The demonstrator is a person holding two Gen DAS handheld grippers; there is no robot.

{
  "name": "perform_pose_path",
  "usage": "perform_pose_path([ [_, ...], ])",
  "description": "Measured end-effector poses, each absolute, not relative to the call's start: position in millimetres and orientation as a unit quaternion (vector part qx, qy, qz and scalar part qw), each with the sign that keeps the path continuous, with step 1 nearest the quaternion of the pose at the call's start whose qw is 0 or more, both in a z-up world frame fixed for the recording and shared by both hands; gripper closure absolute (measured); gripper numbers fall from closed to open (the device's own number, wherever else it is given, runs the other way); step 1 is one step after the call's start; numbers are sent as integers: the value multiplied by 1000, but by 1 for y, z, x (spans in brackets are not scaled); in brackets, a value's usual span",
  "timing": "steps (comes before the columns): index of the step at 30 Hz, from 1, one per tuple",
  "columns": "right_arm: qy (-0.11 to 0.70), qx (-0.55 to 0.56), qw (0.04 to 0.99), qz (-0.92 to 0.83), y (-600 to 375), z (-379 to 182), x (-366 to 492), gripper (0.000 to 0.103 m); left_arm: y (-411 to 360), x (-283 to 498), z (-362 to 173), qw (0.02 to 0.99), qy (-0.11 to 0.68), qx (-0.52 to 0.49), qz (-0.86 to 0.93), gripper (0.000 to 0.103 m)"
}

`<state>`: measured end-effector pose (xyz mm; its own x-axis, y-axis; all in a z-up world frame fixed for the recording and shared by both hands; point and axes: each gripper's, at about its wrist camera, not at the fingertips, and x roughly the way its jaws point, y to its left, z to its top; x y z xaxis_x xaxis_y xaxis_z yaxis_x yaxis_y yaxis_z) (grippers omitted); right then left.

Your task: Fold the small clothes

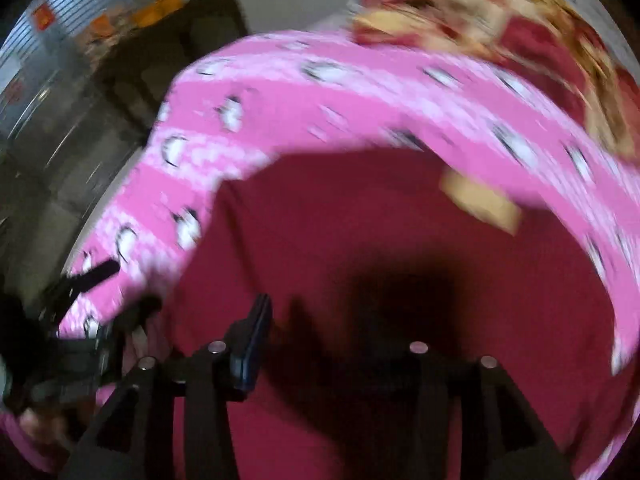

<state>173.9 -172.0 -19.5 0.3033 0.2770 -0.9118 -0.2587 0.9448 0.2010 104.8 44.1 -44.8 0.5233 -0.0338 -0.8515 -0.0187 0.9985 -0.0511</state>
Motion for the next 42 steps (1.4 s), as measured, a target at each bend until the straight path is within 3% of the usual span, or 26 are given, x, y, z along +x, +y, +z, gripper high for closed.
perform_pose_path([
  [5,590,10,801,98,-231,-43,148,52,38,106,-74,858,513,-17,8,17],
  [13,525,65,848,9,-331,3,118,47,34,100,-46,868,496,2,15,16],
  [21,509,49,859,8,-325,-14,141,47,10,109,-40,871,490,6,2,16],
  [22,510,38,860,5,-323,-17,144,63,6,109,-41,871,491,10,2,16],
  [23,513,26,858,-1,-322,-20,147,86,3,110,-42,871,492,13,2,16],
  [25,508,26,861,-10,-328,-23,150,91,0,109,-45,870,493,16,3,16],
  [33,490,36,871,-13,-326,-7,136,91,-7,112,-56,865,500,27,8,16],
  [38,498,37,866,21,-313,-5,117,71,-9,111,-56,865,500,29,10,16],
  [42,537,19,843,5,-312,-37,118,71,-12,108,-50,867,497,29,8,16],
])
